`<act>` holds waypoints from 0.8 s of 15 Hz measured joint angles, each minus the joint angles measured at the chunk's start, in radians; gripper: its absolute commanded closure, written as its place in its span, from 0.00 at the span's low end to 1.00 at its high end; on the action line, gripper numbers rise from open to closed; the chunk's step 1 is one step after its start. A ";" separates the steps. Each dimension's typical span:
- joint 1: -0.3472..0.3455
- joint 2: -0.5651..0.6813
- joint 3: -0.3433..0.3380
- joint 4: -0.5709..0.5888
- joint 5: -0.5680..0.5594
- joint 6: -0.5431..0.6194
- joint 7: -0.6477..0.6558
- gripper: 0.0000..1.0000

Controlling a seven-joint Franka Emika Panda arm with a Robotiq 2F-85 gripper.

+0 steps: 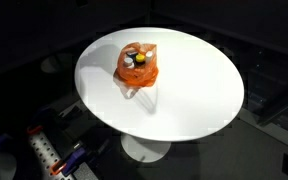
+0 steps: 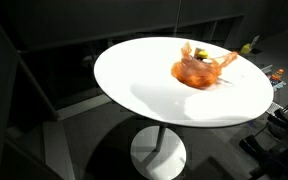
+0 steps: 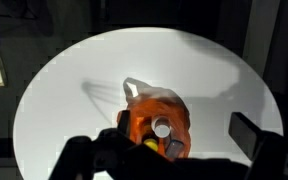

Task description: Take the white and blue bottle out of the plastic bag then put it on the table

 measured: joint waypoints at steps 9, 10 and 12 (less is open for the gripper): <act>-0.035 0.230 -0.030 0.198 0.000 0.037 0.001 0.00; -0.038 0.263 -0.037 0.217 0.000 0.049 0.000 0.00; -0.040 0.327 -0.054 0.255 0.000 0.069 -0.017 0.00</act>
